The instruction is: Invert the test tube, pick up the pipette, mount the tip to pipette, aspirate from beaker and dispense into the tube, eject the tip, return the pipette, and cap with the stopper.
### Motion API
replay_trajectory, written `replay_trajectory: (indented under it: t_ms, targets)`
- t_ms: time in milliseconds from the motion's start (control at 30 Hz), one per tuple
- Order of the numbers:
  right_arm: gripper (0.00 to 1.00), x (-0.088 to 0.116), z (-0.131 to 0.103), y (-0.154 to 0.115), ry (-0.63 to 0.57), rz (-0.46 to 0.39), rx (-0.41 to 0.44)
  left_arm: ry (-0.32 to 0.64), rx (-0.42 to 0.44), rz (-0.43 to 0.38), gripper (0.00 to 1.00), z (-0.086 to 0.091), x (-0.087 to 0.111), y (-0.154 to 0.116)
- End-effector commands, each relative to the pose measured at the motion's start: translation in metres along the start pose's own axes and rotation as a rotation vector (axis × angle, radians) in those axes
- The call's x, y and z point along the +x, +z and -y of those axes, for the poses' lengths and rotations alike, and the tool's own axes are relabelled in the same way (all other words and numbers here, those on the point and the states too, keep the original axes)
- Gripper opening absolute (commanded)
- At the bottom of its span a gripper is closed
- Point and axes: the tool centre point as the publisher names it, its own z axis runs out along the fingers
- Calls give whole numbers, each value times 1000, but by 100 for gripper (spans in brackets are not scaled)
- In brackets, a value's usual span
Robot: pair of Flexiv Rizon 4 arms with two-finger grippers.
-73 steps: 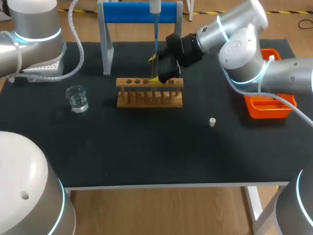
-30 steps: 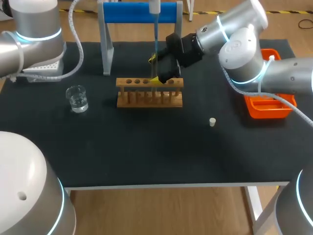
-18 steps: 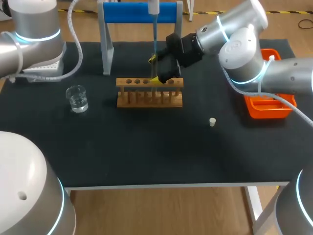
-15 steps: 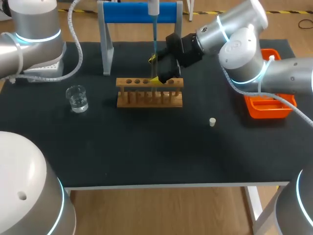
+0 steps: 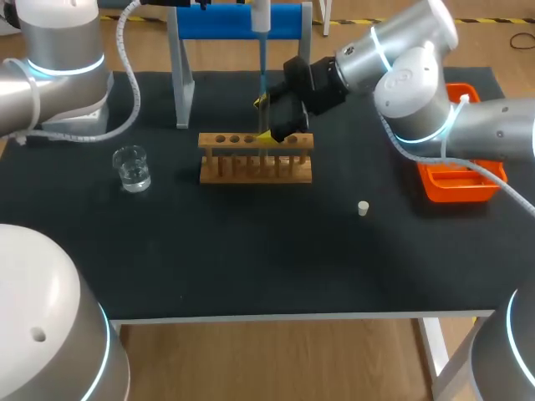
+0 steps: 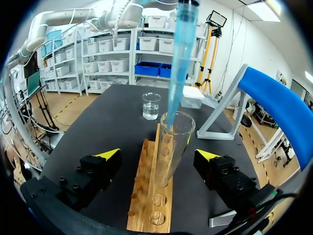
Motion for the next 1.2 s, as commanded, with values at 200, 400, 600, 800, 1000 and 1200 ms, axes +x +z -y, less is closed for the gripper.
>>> replay_trajectory:
  t_ms: [200,400,600,800,1000,1200]
  targets:
    - [100,0,-1,-2,1,-2,4,9,-25,-2,0,0,-4,0]
    - [100,0,-1,-2,1,-2,4,18,-10,6,0,-1,-7,1]
    - [100,0,-1,-2,1,-2,4,24,5,13,0,-1,-10,2]
    - [100,0,-1,-2,1,-2,4,24,19,7,0,0,-12,5]
    - [100,0,-1,-2,1,-2,4,9,29,-12,0,-1,-11,8]
    - [100,0,-1,-2,1,-2,4,2,19,-25,0,-3,-7,9]
